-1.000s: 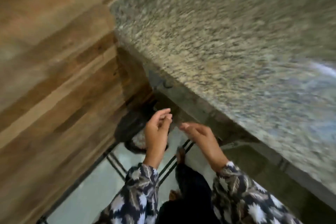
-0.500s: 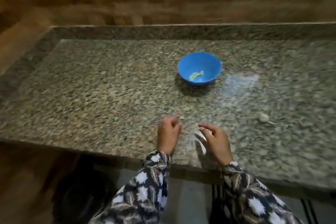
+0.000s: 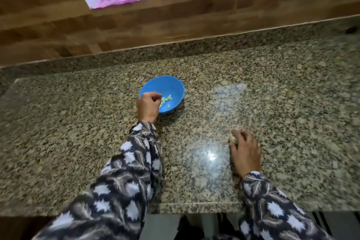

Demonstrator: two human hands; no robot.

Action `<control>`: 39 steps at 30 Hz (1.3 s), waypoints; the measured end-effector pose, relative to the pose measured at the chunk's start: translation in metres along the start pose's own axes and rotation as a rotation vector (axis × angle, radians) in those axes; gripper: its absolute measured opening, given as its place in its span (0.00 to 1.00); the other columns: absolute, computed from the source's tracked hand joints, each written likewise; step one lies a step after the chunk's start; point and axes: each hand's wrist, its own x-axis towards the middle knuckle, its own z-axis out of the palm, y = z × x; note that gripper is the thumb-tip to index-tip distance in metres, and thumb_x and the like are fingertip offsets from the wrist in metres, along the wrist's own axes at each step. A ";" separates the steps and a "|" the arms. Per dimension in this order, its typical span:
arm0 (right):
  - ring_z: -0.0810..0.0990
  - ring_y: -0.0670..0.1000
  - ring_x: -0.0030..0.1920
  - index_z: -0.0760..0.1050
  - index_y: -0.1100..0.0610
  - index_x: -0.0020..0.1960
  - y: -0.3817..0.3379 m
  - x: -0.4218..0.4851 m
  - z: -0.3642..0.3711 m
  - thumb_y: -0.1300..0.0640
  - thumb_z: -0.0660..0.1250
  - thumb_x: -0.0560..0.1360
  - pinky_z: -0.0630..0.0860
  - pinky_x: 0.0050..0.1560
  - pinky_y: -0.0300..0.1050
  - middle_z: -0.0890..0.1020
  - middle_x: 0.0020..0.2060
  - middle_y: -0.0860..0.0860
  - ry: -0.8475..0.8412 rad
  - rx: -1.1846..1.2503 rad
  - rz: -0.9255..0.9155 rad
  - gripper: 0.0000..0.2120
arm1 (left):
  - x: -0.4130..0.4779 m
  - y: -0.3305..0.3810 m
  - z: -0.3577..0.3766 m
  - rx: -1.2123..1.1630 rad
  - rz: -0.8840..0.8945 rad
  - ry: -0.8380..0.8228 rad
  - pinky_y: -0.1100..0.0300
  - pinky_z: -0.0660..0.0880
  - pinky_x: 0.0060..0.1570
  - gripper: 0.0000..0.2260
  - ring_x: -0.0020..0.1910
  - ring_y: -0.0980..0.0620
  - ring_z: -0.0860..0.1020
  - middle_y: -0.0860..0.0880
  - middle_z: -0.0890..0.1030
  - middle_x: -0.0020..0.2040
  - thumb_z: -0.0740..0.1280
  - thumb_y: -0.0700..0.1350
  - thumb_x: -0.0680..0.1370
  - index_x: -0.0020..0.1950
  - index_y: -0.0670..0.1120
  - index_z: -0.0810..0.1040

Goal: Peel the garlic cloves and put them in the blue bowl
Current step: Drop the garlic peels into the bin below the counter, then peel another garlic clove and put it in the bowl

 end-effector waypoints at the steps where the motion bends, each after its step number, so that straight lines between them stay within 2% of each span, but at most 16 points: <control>1: 0.64 0.55 0.68 0.65 0.48 0.70 0.001 0.002 0.001 0.56 0.61 0.77 0.64 0.67 0.51 0.64 0.70 0.55 0.009 0.017 0.001 0.22 | 0.007 -0.001 0.004 0.005 -0.032 -0.028 0.60 0.76 0.52 0.08 0.49 0.47 0.81 0.41 0.83 0.49 0.68 0.34 0.74 0.52 0.37 0.82; 4: 0.71 0.54 0.59 0.73 0.55 0.64 0.002 0.007 -0.001 0.59 0.64 0.75 0.70 0.59 0.47 0.73 0.61 0.55 0.069 0.164 -0.013 0.17 | 0.008 0.006 0.002 -0.083 -0.058 0.035 0.62 0.74 0.55 0.11 0.52 0.50 0.80 0.42 0.82 0.52 0.65 0.33 0.75 0.56 0.38 0.81; 6: 0.75 0.52 0.52 0.75 0.57 0.61 -0.003 0.010 -0.006 0.58 0.67 0.74 0.76 0.50 0.42 0.77 0.54 0.53 0.071 0.367 0.035 0.15 | -0.010 0.017 0.001 -0.187 -0.028 0.084 0.63 0.75 0.54 0.10 0.50 0.54 0.79 0.45 0.82 0.52 0.66 0.35 0.76 0.56 0.39 0.80; 7: 0.77 0.50 0.49 0.75 0.58 0.59 -0.010 0.011 -0.007 0.59 0.68 0.72 0.77 0.46 0.36 0.78 0.52 0.52 0.047 0.518 0.068 0.16 | -0.026 0.020 0.001 -0.258 -0.019 0.055 0.63 0.75 0.54 0.10 0.51 0.55 0.79 0.46 0.82 0.52 0.66 0.36 0.76 0.57 0.39 0.80; 9: 0.78 0.47 0.46 0.76 0.61 0.58 -0.026 0.010 -0.011 0.62 0.71 0.69 0.76 0.41 0.30 0.79 0.50 0.51 -0.037 0.852 0.126 0.18 | -0.069 0.028 0.009 -0.417 -0.027 -0.171 0.63 0.77 0.52 0.10 0.51 0.56 0.80 0.49 0.82 0.52 0.67 0.36 0.75 0.57 0.41 0.80; 11: 0.79 0.47 0.46 0.75 0.64 0.58 -0.044 0.008 -0.010 0.64 0.71 0.68 0.77 0.45 0.32 0.80 0.52 0.55 -0.169 1.134 0.186 0.18 | -0.105 0.030 0.023 -0.497 -0.084 -0.421 0.65 0.78 0.48 0.11 0.48 0.59 0.81 0.49 0.82 0.53 0.68 0.37 0.74 0.57 0.44 0.80; 13: 0.80 0.48 0.46 0.74 0.66 0.60 -0.057 0.002 -0.006 0.65 0.69 0.70 0.78 0.45 0.34 0.80 0.53 0.58 -0.280 1.269 0.222 0.18 | -0.123 0.025 0.036 -0.582 -0.144 -0.454 0.63 0.79 0.48 0.12 0.47 0.59 0.82 0.48 0.83 0.52 0.70 0.38 0.73 0.56 0.44 0.80; 16: 0.81 0.47 0.45 0.74 0.65 0.60 -0.066 -0.005 -0.004 0.65 0.66 0.73 0.79 0.43 0.35 0.81 0.53 0.58 -0.353 1.370 0.240 0.16 | -0.125 0.013 0.041 -0.643 -0.193 -0.365 0.53 0.79 0.52 0.12 0.49 0.54 0.82 0.49 0.84 0.50 0.73 0.42 0.71 0.54 0.44 0.82; 20: 0.81 0.51 0.48 0.76 0.63 0.58 -0.069 -0.013 -0.002 0.64 0.66 0.73 0.79 0.48 0.42 0.81 0.52 0.57 -0.365 1.393 0.256 0.14 | -0.123 0.003 0.034 -0.628 -0.185 -0.409 0.51 0.79 0.51 0.12 0.48 0.52 0.83 0.48 0.84 0.48 0.73 0.42 0.71 0.53 0.42 0.82; 24: 0.83 0.50 0.43 0.77 0.65 0.56 -0.070 -0.019 -0.007 0.66 0.68 0.71 0.80 0.45 0.42 0.81 0.52 0.58 -0.338 1.382 0.226 0.13 | -0.122 -0.002 0.027 -0.622 -0.159 -0.438 0.53 0.80 0.49 0.10 0.47 0.50 0.83 0.47 0.85 0.46 0.74 0.41 0.70 0.51 0.42 0.83; 28: 0.84 0.50 0.43 0.78 0.64 0.54 -0.067 -0.024 -0.015 0.66 0.68 0.71 0.80 0.40 0.40 0.83 0.48 0.56 -0.392 1.404 0.199 0.12 | -0.119 -0.005 0.022 -0.622 -0.124 -0.501 0.50 0.80 0.50 0.10 0.45 0.48 0.83 0.46 0.85 0.44 0.73 0.39 0.71 0.51 0.39 0.83; 32: 0.83 0.49 0.38 0.79 0.61 0.48 -0.067 -0.028 -0.018 0.67 0.69 0.70 0.81 0.36 0.41 0.82 0.49 0.58 -0.356 1.366 0.200 0.08 | -0.120 -0.007 0.019 -0.587 -0.034 -0.515 0.51 0.79 0.49 0.12 0.46 0.49 0.83 0.46 0.85 0.47 0.73 0.41 0.71 0.54 0.40 0.82; 35: 0.82 0.48 0.35 0.80 0.60 0.45 -0.069 -0.032 -0.018 0.68 0.70 0.69 0.80 0.37 0.41 0.83 0.43 0.55 -0.316 1.326 0.191 0.07 | -0.122 -0.007 0.016 -0.582 -0.018 -0.534 0.52 0.80 0.47 0.11 0.44 0.49 0.84 0.47 0.85 0.45 0.74 0.42 0.70 0.52 0.42 0.83; 39: 0.82 0.51 0.37 0.80 0.62 0.44 -0.069 -0.036 -0.016 0.69 0.70 0.67 0.80 0.42 0.44 0.83 0.39 0.53 -0.284 1.335 0.185 0.07 | -0.123 -0.007 0.014 -0.546 0.025 -0.537 0.55 0.80 0.46 0.09 0.43 0.51 0.84 0.48 0.85 0.43 0.74 0.40 0.70 0.50 0.41 0.83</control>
